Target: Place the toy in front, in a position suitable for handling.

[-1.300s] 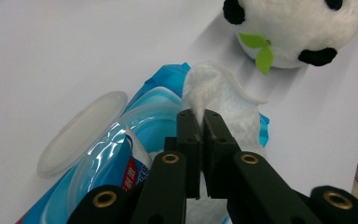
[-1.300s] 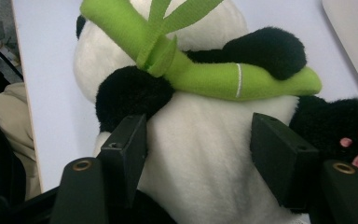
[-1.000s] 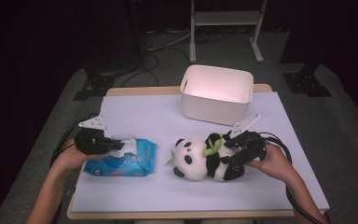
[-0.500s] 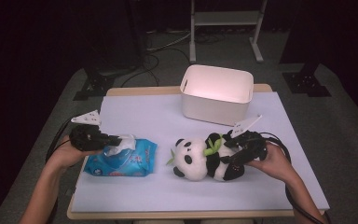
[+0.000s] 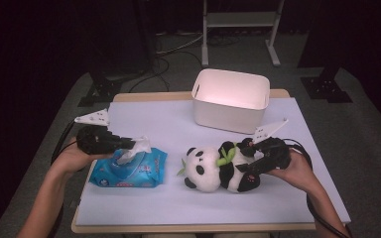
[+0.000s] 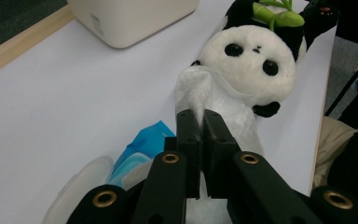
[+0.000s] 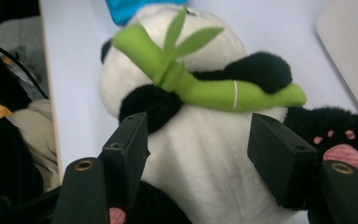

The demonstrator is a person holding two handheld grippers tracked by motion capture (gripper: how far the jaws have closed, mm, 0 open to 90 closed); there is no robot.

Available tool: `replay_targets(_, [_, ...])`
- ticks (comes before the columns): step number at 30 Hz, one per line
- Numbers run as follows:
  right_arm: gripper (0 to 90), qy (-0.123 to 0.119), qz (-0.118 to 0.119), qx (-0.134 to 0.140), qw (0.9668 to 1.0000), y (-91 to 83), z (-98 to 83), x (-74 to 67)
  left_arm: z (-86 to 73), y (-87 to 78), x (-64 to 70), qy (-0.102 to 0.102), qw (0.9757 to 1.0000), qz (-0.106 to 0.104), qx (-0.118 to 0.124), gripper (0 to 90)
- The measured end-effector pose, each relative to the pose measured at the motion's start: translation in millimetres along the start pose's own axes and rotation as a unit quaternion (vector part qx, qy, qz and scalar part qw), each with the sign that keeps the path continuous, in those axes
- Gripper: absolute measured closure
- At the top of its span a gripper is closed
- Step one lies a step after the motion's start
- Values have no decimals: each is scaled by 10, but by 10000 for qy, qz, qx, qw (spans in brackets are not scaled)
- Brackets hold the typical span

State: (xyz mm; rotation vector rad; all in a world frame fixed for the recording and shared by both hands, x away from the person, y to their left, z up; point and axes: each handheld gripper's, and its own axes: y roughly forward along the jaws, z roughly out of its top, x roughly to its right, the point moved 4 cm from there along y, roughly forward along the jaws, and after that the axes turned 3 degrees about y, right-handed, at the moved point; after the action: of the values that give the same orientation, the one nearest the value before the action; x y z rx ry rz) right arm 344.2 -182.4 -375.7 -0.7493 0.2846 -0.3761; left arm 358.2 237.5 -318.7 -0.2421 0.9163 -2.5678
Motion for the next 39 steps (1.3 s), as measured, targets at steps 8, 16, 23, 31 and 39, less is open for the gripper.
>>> replay_targets(8, [359,-107,73,171,9998,-122,109,-37,223,177,71,221,9996,-176,-97,867])
replay_targets(16, [353,-169,128,242,9995,-177,164,-66,450,394,205,479,9977,-449,-134,863])
replay_targets(23, [343,-215,118,300,9993,-225,218,-95,644,629,294,603,9958,-673,-133,864])
replay_targets(31, [337,-229,187,422,9987,-296,215,-110,852,901,423,854,9918,-923,-219,863])
replay_targets(39, [334,-252,230,529,9980,-379,181,-119,1069,1189,563,1064,9873,-1143,-277,863])
